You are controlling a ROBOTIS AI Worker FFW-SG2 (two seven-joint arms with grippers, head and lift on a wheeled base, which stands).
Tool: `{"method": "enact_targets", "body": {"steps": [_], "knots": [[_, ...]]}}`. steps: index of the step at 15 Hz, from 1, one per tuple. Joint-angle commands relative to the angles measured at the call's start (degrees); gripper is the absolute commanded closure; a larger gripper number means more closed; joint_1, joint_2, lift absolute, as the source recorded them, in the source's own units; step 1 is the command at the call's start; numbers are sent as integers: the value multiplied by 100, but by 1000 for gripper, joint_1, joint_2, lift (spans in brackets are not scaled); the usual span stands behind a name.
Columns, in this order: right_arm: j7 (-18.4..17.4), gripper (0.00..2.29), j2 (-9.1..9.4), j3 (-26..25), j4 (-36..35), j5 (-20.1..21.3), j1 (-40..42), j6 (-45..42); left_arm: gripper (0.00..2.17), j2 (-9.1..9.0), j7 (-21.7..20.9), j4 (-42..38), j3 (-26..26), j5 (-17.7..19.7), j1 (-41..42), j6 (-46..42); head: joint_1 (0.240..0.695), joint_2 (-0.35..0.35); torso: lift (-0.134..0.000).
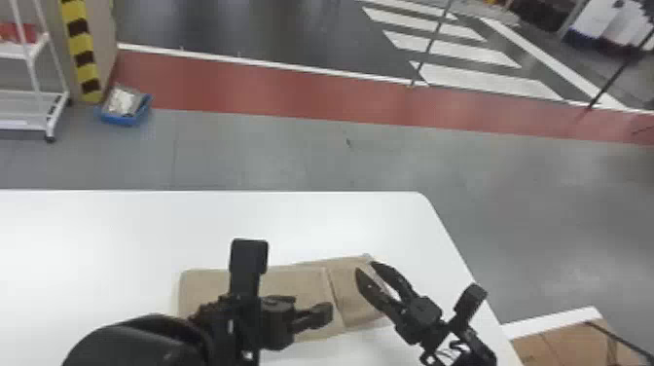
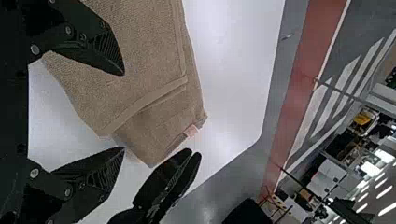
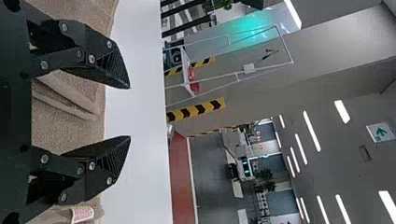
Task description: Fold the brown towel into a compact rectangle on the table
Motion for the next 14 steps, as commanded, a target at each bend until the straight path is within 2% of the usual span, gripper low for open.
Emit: {"method": "enact_targets", "body": {"steps": [1, 3, 4, 5, 7, 8, 9, 11, 14], "knots": [[-181, 36, 174, 0, -913, -250, 336, 948, 33, -15, -8, -456, 305, -31, 183, 445, 695, -350, 0], [-533, 140, 358, 18, -1986, -250, 609, 2477, 33, 18, -8, -904, 569, -48, 403, 586, 695, -350, 0], [-928, 255, 411, 53, -2583, -215, 714, 3690, 33, 220, -17, -1115, 710, -119, 526, 568, 695, -350, 0], [-1333, 286, 446, 88, -3119, -171, 776, 4850, 33, 369, -52, -1352, 868, -400, 675, 568, 695, -350, 0], [-2001, 289, 473, 185, -3752, -163, 837, 6291, 33, 422, -149, -1660, 1334, -1244, 1035, 515, 695, -350, 0], [-2291, 343, 481, 290, -3946, -154, 855, 6661, 53, 422, -298, -1748, 1624, -1499, 1194, 392, 695, -350, 0], [-2484, 380, 490, 369, -4042, -171, 863, 6854, 73, 431, -448, -1801, 1879, -1578, 1290, 269, 695, -350, 0], [-2941, 383, 490, 615, -4130, -154, 855, 6872, 80, 633, -597, -1792, 2204, -1551, 1387, -223, 695, -350, 0], [-3477, 444, 490, 949, -4121, -22, 767, 6696, 76, 782, -712, -1730, 2476, -1551, 1571, -873, 695, -267, 0]]}}
